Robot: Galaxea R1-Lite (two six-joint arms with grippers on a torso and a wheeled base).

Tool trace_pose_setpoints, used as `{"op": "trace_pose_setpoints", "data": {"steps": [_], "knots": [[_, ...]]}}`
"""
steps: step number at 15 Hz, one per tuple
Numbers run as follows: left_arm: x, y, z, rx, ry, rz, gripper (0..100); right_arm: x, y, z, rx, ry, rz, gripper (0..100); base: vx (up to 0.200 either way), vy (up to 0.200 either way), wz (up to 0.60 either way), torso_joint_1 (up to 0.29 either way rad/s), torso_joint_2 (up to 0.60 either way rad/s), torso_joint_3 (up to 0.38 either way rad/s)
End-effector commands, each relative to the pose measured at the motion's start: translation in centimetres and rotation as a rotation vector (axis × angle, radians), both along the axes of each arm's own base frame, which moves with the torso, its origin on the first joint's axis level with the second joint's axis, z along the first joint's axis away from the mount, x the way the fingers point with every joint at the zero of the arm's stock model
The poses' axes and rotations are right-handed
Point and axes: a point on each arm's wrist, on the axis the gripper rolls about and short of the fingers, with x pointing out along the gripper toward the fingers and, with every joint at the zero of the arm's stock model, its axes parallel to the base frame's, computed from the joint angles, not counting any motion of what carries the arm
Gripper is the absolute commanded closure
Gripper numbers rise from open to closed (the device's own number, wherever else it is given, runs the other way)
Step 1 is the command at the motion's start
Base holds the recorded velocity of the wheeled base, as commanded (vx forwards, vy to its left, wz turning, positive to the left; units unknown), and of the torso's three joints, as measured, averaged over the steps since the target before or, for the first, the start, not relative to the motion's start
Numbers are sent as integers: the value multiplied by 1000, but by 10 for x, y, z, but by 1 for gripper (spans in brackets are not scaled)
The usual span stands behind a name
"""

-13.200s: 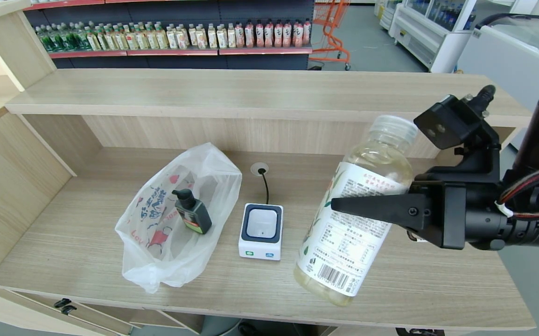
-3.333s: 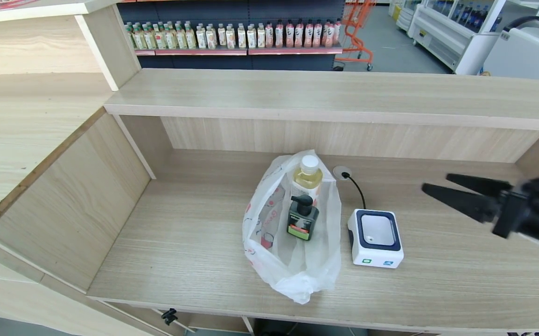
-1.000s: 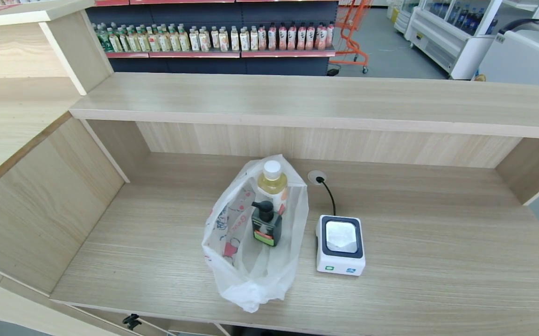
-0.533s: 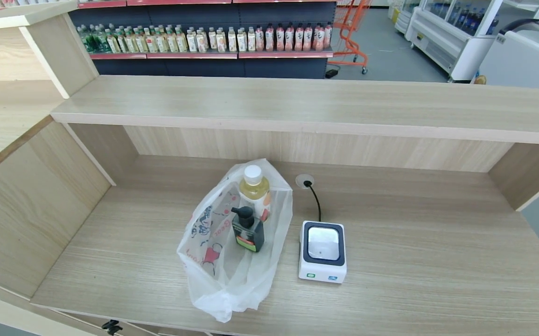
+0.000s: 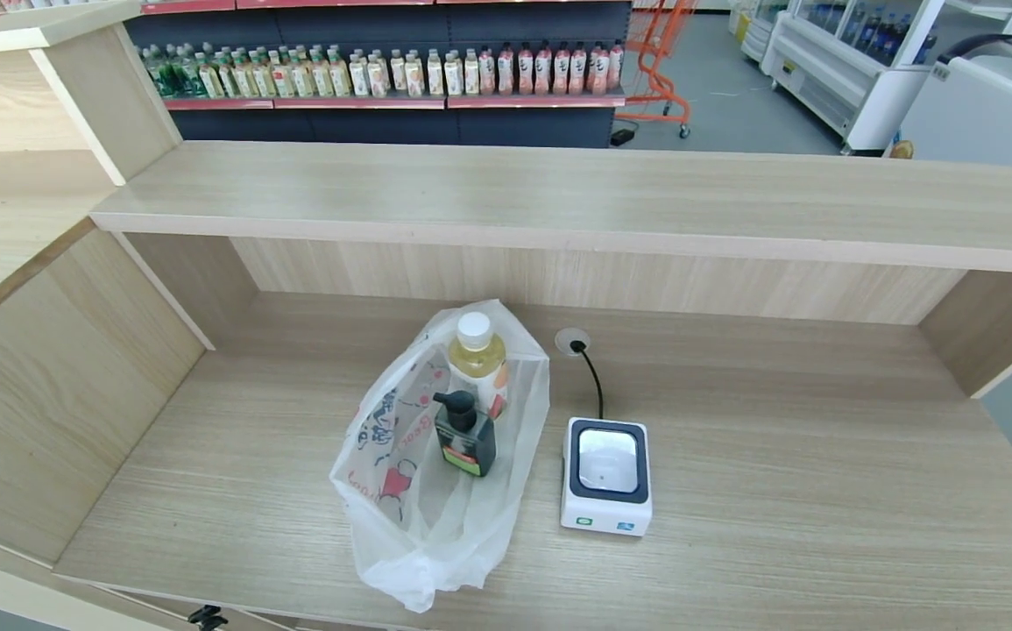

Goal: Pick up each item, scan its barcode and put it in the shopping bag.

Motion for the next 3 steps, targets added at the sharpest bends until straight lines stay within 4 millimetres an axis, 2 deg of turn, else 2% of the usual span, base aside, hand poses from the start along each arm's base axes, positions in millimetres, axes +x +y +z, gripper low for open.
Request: {"op": "trace_pose_setpoints", "data": {"steps": [1,3], "knots": [[0,0,0,0,0,-1,0,0,0,0,-1,3,-1,100,0,0,0,0,0,0],[0,0,0,0,0,-1,0,0,0,0,0,3,-1,100,0,0,0,0,0,0]]}}
